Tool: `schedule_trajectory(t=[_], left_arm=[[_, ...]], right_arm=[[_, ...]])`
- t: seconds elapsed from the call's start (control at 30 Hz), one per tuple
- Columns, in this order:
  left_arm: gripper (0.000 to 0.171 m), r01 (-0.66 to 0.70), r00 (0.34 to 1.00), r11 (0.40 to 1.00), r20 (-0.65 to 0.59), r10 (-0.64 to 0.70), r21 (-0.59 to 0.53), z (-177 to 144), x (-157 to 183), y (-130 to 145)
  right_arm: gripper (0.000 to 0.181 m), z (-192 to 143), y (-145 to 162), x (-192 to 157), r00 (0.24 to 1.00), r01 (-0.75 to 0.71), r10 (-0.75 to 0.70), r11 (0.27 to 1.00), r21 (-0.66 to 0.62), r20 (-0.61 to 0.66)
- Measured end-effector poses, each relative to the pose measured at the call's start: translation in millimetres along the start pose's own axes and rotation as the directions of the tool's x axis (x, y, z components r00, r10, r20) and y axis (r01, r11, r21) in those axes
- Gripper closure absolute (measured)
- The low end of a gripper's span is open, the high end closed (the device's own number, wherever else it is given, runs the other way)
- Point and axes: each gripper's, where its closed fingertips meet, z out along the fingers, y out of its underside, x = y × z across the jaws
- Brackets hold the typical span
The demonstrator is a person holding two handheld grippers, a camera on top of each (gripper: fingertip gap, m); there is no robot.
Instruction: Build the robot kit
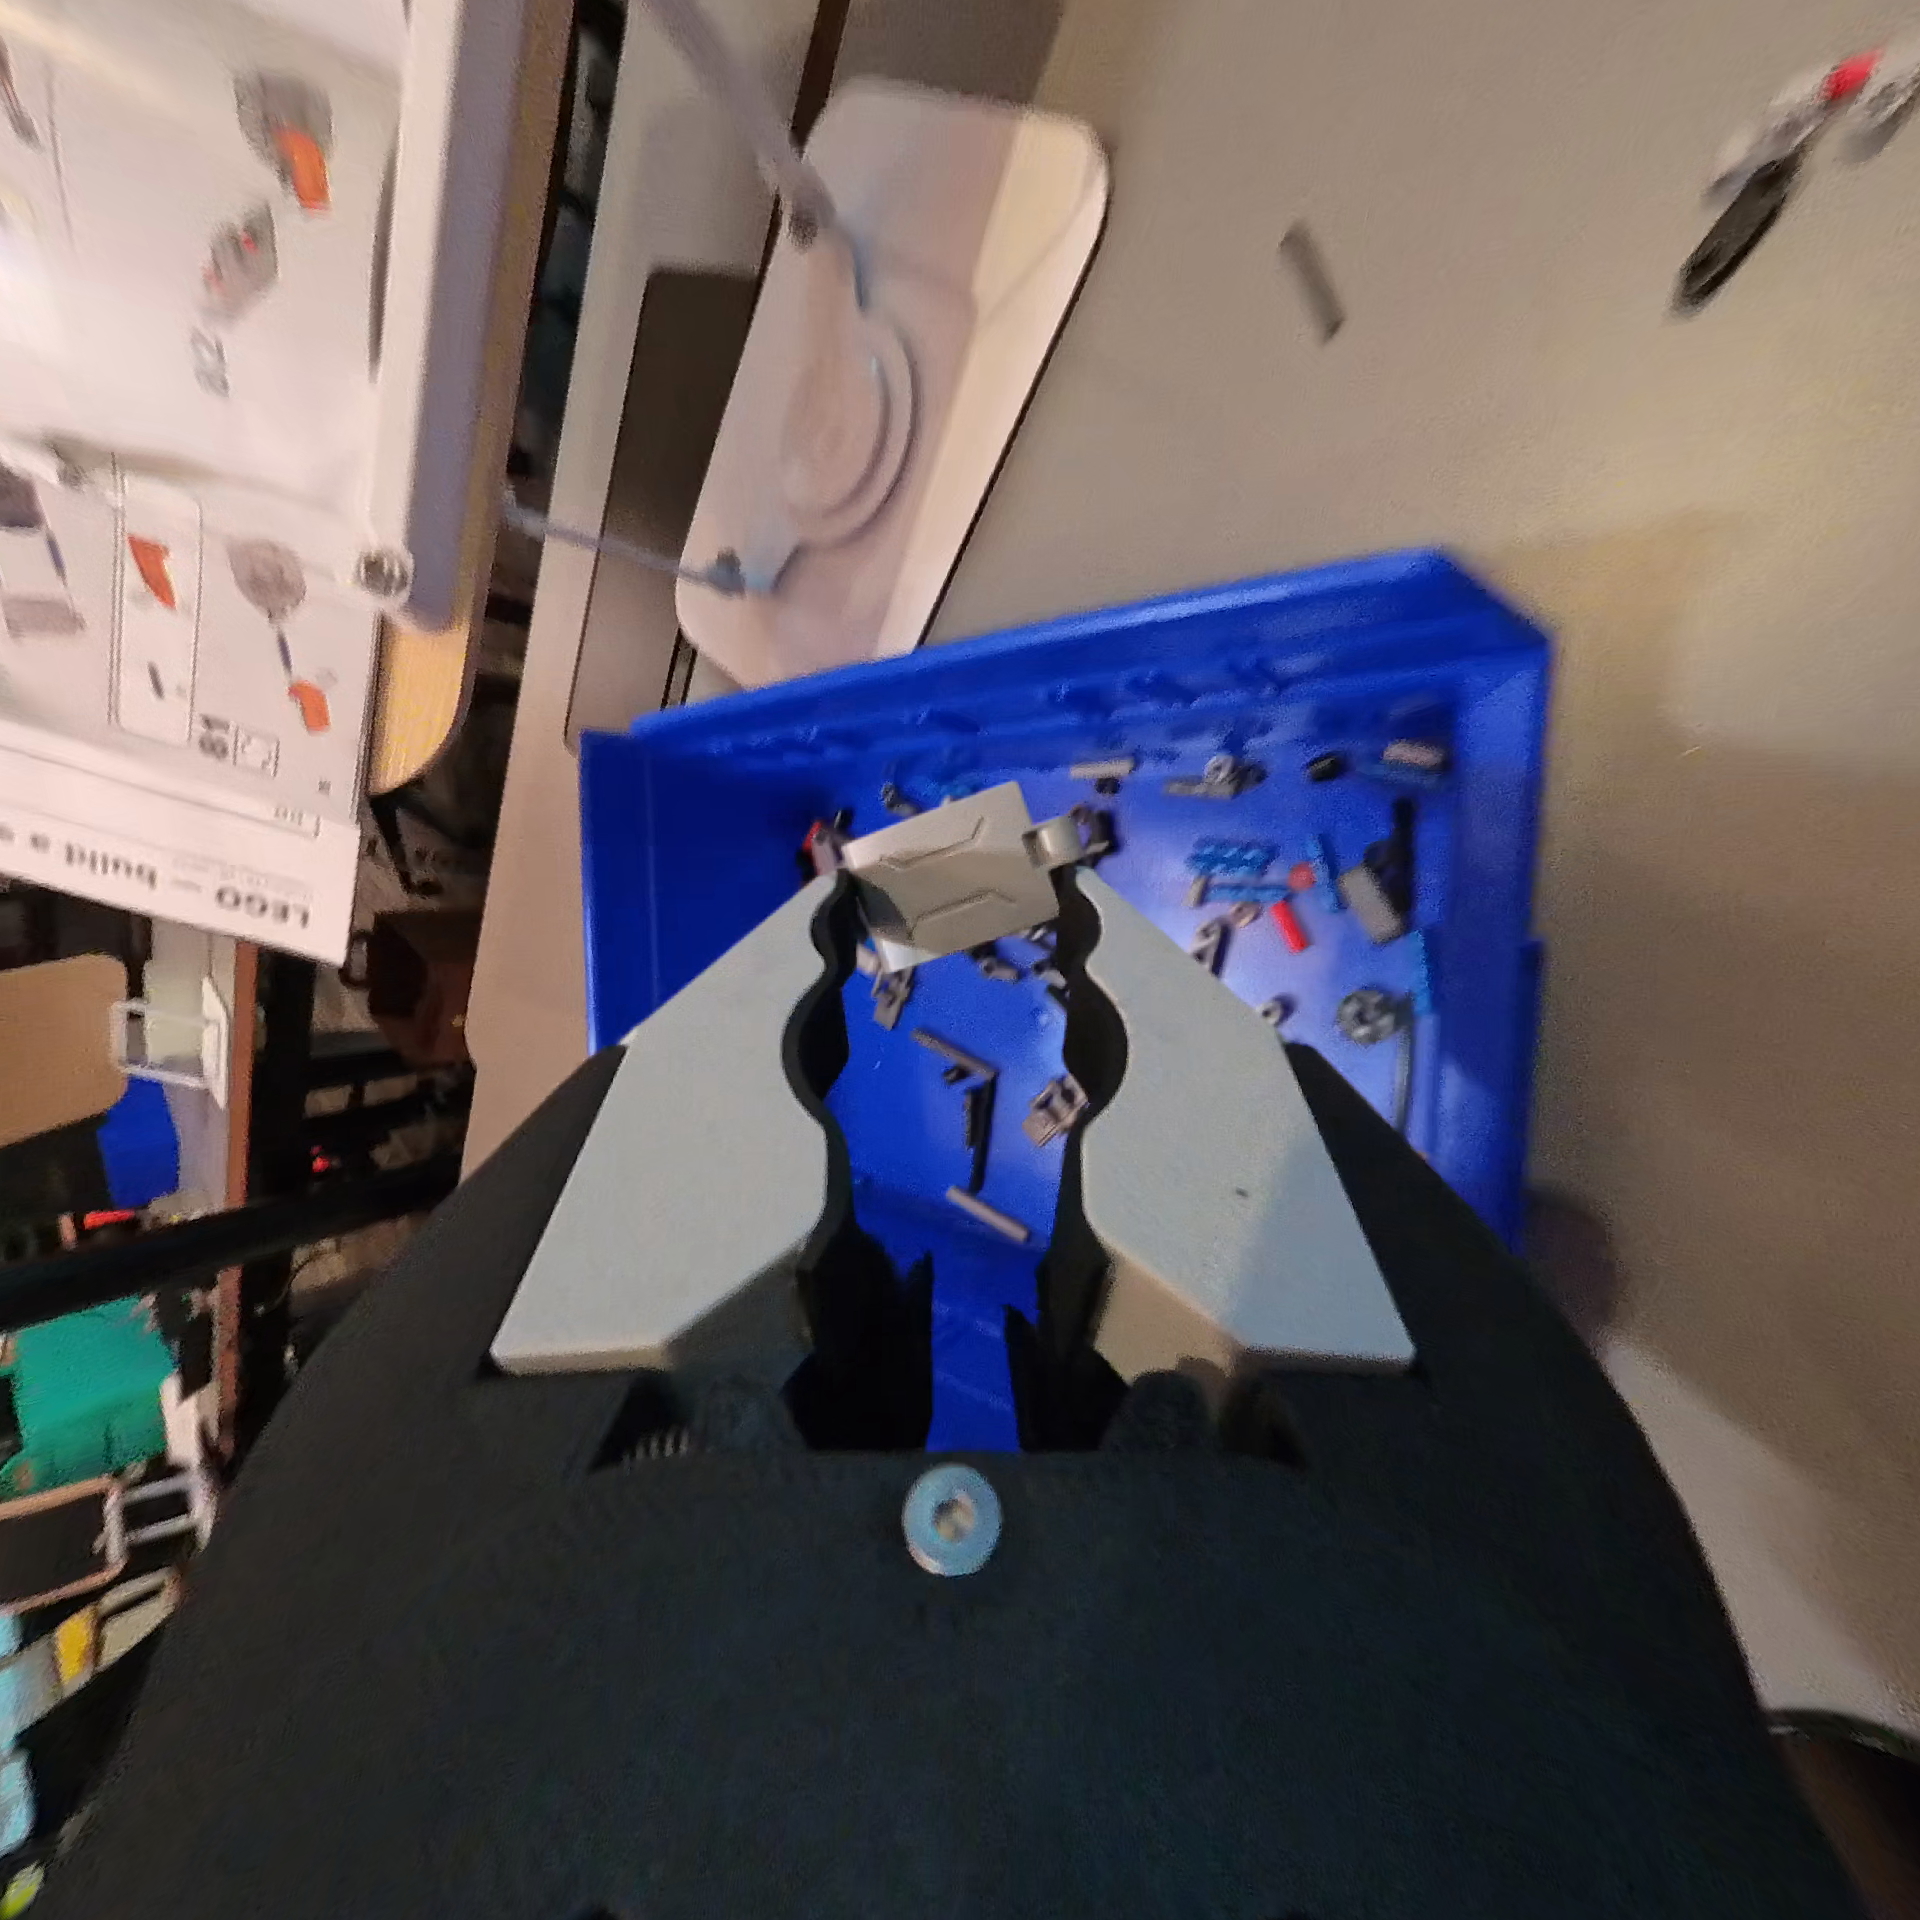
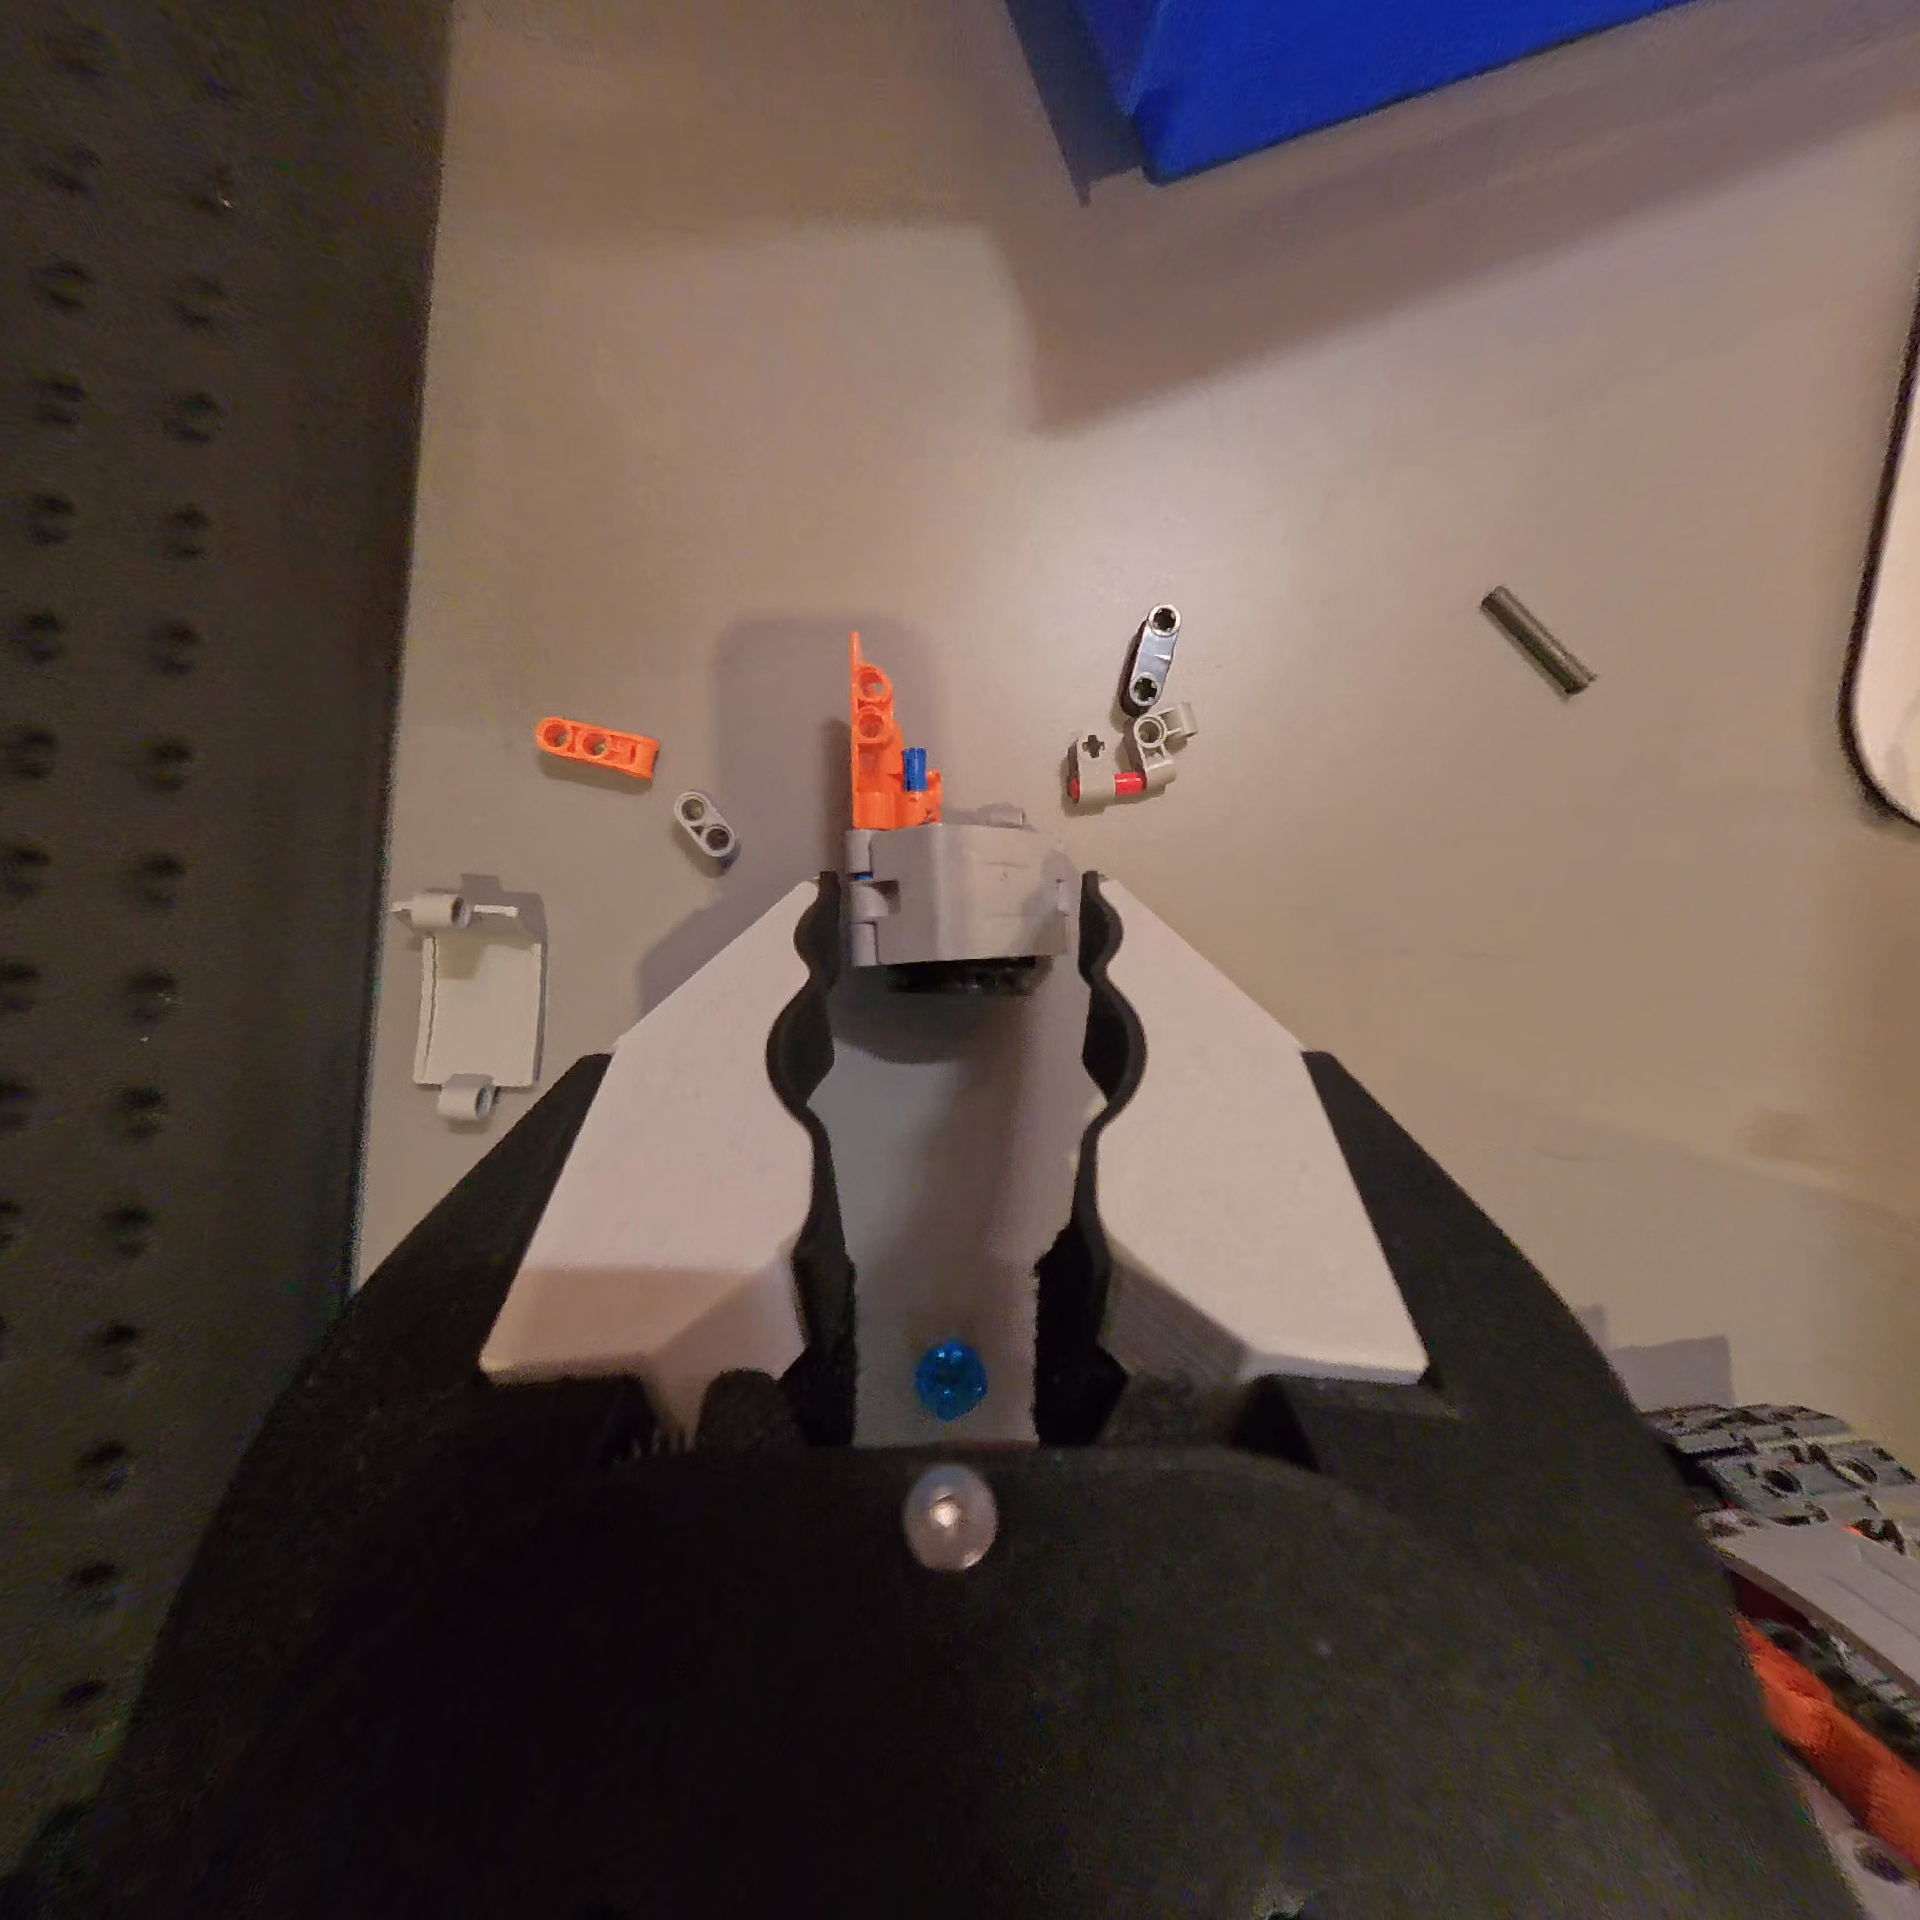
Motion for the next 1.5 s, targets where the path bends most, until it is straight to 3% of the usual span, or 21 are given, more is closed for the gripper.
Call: schedule_trajectory(t=[0.17, 0.3, 0.47, 0.63, 0.8, 0.93, 1.2, 1.5], left_arm=[[0.136, -0.027, 0.994, 0.989, -0.1, 0.042, 0.143, -15.5, 54.2, -46.5], [0.135, -0.061, 0.969, 0.978, -0.223, 0.106, 0.2, -20.4, 115.0, -74.6], [0.135, -0.097, 0.929, 0.973, -0.332, 0.164, 0.21, 3.2, 181.1, -85.3], [0.136, -0.107, 0.903, 0.978, -0.393, 0.172, 0.182, 27.9, 212.6, -78.9], [0.135, -0.045, 0.899, 0.985, -0.423, 0.113, 0.167, 37.1, 218.3, -71.7], [0.123, 0.003, 0.91, 0.985, -0.409, 0.068, 0.171, 36.9, 212.2, -67.0], [0.119, 0.109, 0.949, 0.96, -0.314, -0.023, 0.26, 5.4, 188.9, -57.6], [0.116, 0.196, 0.967, 0.966, -0.196, -0.162, 0.171, 17.9, 160.6, -7.9]], right_arm=[[0.136, -18.6, -7.2, -0.5, 1.0, 0.0, 0.001, 0.999, 0.048, -0.021], [0.135, -56.0, -8.7, 2.7, 0.998, -0.042, 0.049, 0.987, 0.153, -0.04], [0.137, -122.3, -3.7, 13.6, 0.983, -0.074, 0.122, 0.948, 0.308, -0.14], [0.139, -169.2, 21.5, 22.2, 0.944, -0.113, 0.22, 0.915, 0.389, -0.245], [0.138, -185.3, 75.2, 19.7, 0.882, -0.225, 0.342, 0.91, 0.347, -0.325], [0.136, -181.0, 123.6, 12.7, 0.816, -0.334, 0.426, 0.899, 0.284, -0.389], [0.135, -158.1, 152.3, -10.7, 0.781, -0.413, 0.491, 0.869, 0.271, -0.385], [0.112, -125.4, 212.7, -2.4, 0.665, -0.632, 0.586, 0.772, 0.069, -0.463]])
